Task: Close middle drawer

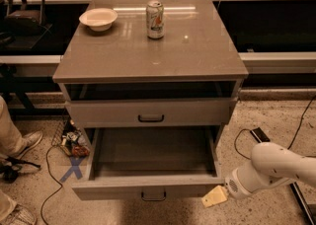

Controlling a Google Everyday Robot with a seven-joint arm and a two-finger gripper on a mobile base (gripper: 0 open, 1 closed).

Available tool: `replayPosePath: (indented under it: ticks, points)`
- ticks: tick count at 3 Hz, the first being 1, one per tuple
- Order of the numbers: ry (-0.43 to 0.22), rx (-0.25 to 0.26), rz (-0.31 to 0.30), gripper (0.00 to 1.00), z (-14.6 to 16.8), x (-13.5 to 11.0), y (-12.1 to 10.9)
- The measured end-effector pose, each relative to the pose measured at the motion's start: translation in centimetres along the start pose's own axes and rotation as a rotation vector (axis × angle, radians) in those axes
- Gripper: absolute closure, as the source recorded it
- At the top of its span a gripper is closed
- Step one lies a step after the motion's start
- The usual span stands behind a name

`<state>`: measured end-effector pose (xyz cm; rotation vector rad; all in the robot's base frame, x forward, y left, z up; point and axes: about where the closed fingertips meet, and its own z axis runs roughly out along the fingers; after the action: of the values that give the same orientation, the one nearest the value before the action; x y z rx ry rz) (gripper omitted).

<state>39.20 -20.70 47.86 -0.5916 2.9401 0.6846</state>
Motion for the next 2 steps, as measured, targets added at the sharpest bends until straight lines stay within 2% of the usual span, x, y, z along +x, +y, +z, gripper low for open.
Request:
replayPosePath:
  ticks: [1, 2]
  points:
    - [0.033, 0.009, 0.020, 0.48, 2.4, -0.1, -0.6]
    - [0.042, 0.037, 0.036, 0.79, 5.8, -1.9, -2.1]
